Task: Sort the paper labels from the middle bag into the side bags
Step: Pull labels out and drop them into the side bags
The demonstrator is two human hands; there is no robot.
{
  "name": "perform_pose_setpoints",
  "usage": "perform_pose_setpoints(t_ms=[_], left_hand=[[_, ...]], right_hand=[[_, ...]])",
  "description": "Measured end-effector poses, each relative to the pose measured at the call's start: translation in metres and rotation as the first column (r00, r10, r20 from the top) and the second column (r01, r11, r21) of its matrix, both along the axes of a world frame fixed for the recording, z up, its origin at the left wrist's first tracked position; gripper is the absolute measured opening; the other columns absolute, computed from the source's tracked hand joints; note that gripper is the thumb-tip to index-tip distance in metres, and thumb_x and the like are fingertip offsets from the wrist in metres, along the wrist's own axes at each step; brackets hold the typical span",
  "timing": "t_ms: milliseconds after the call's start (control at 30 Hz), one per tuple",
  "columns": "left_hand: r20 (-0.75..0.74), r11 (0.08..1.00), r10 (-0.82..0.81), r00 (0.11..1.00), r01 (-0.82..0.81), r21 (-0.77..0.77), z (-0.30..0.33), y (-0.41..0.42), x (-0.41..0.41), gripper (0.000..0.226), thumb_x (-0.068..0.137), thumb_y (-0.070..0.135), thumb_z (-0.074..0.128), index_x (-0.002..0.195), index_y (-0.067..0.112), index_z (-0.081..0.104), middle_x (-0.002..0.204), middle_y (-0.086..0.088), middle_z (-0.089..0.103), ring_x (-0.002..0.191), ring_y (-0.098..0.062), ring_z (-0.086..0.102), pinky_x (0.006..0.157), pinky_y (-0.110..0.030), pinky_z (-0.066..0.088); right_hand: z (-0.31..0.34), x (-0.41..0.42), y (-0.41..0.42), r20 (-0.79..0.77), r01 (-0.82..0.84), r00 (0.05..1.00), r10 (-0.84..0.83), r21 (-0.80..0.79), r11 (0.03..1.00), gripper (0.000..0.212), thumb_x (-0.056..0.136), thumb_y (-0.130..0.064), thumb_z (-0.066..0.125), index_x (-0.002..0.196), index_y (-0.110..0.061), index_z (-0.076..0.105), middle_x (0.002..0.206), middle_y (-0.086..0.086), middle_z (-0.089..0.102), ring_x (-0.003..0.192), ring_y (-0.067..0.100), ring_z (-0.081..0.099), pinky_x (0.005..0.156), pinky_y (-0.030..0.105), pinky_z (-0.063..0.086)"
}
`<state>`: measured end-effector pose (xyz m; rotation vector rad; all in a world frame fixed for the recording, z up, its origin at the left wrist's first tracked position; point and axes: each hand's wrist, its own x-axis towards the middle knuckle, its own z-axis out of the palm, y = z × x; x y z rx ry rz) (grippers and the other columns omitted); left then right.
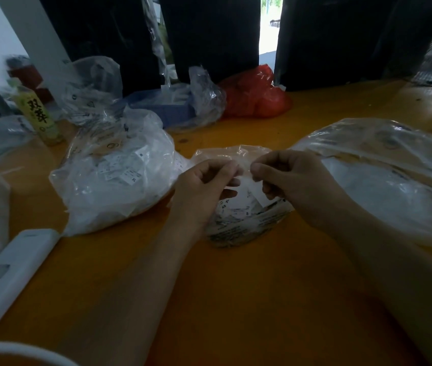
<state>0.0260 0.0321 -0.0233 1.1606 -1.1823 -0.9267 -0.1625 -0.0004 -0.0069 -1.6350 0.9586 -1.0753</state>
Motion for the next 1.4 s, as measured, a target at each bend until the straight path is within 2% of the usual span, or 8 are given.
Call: perform_pose_setpoints(t_ms=[233, 333, 500, 767, 867, 967, 1167, 1400], left_hand=[[-0.392, 0.995, -0.084, 0.916, 0.096, 0.012, 0.005, -0.002, -0.003, 0.010, 0.097, 0.008, 0.069, 0.087, 0.011, 0.068, 0.103, -0.013, 0.079, 0.098, -0.021, 0.076, 0.081, -0.030, 0.061], [-0.533, 0.992, -0.094, 0.841, 0.122, 0.017, 0.006, -0.002, 0.001, 0.021, 0.096, 0.001, 0.065, 0.081, 0.016, 0.067, 0.104, -0.012, 0.079, 0.100, -0.024, 0.077, 0.080, -0.034, 0.063], [-0.410, 0.993, 0.000, 0.912, 0.048, 0.108, 0.008, -0.001, 0.003, 0.022, 0.096, 0.019, 0.072, 0.079, 0.032, 0.077, 0.096, -0.001, 0.079, 0.086, -0.014, 0.077, 0.061, -0.025, 0.058], [-0.351, 0.991, 0.054, 0.935, -0.009, 0.130, 0.000, -0.002, 0.001, 0.007, 0.095, -0.001, 0.071, 0.098, 0.005, 0.073, 0.104, -0.015, 0.079, 0.098, -0.022, 0.078, 0.075, -0.021, 0.061], [-0.360, 0.993, 0.052, 0.932, -0.009, 0.121, 0.000, -0.002, -0.001, 0.013, 0.092, -0.004, 0.072, 0.104, 0.003, 0.071, 0.100, -0.014, 0.081, 0.097, -0.026, 0.079, 0.076, -0.021, 0.061], [-0.368, 0.993, 0.053, 0.928, -0.010, 0.118, 0.001, -0.003, -0.002, 0.017, 0.093, 0.006, 0.075, 0.109, 0.006, 0.069, 0.102, -0.013, 0.081, 0.095, -0.028, 0.080, 0.079, -0.023, 0.062], [-0.410, 0.993, 0.050, 0.911, -0.001, 0.121, 0.002, -0.005, 0.000, 0.018, 0.104, 0.018, 0.064, 0.105, 0.003, 0.074, 0.106, -0.013, 0.080, 0.101, -0.028, 0.078, 0.080, -0.028, 0.063], [-0.455, 0.996, 0.024, 0.890, 0.019, 0.090, 0.002, -0.003, 0.001, 0.011, 0.097, 0.007, 0.069, 0.107, 0.004, 0.074, 0.105, -0.014, 0.081, 0.100, -0.025, 0.079, 0.079, -0.022, 0.061]], right_hand=[[-0.003, 0.003, -0.003, -0.201, 0.163, 0.962, -0.185, -0.120, 0.979, 0.015, 0.098, -0.034, 0.063, 0.094, -0.021, 0.070, 0.083, -0.008, 0.074, 0.067, 0.010, 0.067, 0.064, 0.025, 0.055], [-0.004, -0.004, -0.010, -0.494, 0.178, 0.778, -0.389, -0.421, 0.890, 0.011, 0.098, -0.035, 0.063, 0.103, -0.027, 0.068, 0.098, -0.011, 0.071, 0.078, 0.002, 0.060, 0.076, 0.021, 0.049], [-0.013, -0.003, -0.012, -0.842, -0.048, 0.465, -0.274, -0.332, 0.942, 0.053, 0.083, -0.061, 0.070, 0.124, -0.027, 0.066, 0.124, 0.000, 0.055, 0.110, 0.018, 0.054, 0.091, 0.032, 0.043], [-0.004, -0.011, -0.016, -0.450, 0.272, 0.806, -0.384, -0.294, 0.916, 0.015, 0.100, -0.032, 0.058, 0.088, -0.029, 0.064, 0.073, -0.007, 0.070, 0.060, 0.007, 0.067, 0.049, 0.019, 0.048], [-0.001, -0.010, -0.015, -0.164, 0.240, 0.957, -0.239, -0.014, 0.971, 0.010, 0.101, -0.025, 0.060, 0.092, -0.025, 0.065, 0.073, -0.003, 0.075, 0.065, 0.014, 0.073, 0.064, 0.036, 0.061], [-0.002, -0.011, -0.016, -0.051, 0.198, 0.980, -0.194, 0.078, 0.977, 0.004, 0.097, -0.018, 0.067, 0.100, -0.016, 0.068, 0.082, 0.000, 0.076, 0.075, 0.021, 0.075, 0.079, 0.049, 0.062], [-0.001, -0.012, -0.015, -0.006, 0.213, 0.977, -0.213, 0.054, 0.976, 0.008, 0.090, -0.029, 0.075, 0.095, -0.022, 0.074, 0.087, -0.002, 0.073, 0.074, 0.013, 0.067, 0.077, 0.031, 0.060], [0.006, -0.006, -0.012, 0.154, 0.218, 0.960, -0.235, 0.115, 0.969, 0.009, 0.094, -0.014, 0.067, 0.087, -0.008, 0.064, 0.088, 0.002, 0.076, 0.089, 0.015, 0.075, 0.084, 0.035, 0.061]])
